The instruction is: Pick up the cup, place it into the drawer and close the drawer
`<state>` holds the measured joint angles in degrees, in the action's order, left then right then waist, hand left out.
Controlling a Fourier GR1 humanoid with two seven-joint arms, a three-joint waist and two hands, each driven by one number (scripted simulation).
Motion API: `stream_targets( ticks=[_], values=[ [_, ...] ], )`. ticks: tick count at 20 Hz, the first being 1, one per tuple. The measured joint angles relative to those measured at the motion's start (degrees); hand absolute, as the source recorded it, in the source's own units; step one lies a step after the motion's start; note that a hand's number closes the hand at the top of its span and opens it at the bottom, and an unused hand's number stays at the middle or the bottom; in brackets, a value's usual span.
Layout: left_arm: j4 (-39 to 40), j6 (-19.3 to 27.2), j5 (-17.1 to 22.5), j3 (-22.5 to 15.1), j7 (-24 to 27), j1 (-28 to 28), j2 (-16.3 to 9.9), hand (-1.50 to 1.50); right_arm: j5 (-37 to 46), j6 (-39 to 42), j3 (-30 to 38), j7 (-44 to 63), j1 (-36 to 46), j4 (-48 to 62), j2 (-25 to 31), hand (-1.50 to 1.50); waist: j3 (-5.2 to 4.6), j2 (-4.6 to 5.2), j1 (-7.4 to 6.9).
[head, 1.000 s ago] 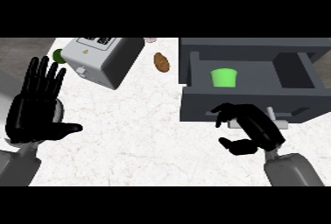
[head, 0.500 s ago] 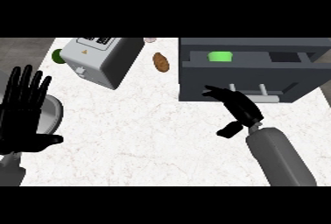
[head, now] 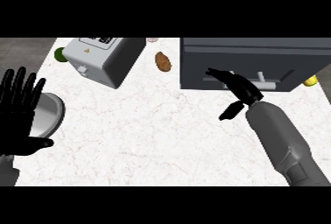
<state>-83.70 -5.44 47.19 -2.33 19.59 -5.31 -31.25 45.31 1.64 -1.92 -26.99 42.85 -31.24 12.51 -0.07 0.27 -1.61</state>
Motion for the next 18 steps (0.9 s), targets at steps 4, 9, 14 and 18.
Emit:
stream_targets(
  ticks=[4,9,14,18],
  values=[
    [0.8,-1.6,0.0,0.6,-0.2,-0.6,0.4,-1.50,0.0,0.7,1.7,-4.8,5.0,7.3,2.0,-1.50,-0.19,-0.25,-0.66],
    [0.7,-1.9,-0.8,0.3,-0.2,-0.8,1.2,-1.50,-0.2,2.6,3.2,-8.9,8.6,13.8,4.1,-1.50,-0.03,0.21,-1.66],
    [1.4,-2.4,-2.4,-0.3,0.7,-1.2,1.9,-1.50,-0.2,4.5,4.1,-11.2,10.5,17.5,5.2,-1.50,-0.12,0.28,-2.30],
    [1.5,-1.7,-3.2,-0.6,0.5,-1.9,2.5,-1.50,-0.4,5.7,4.6,-12.3,11.5,19.7,5.6,-1.50,-0.01,0.36,-2.51]
  ],
)
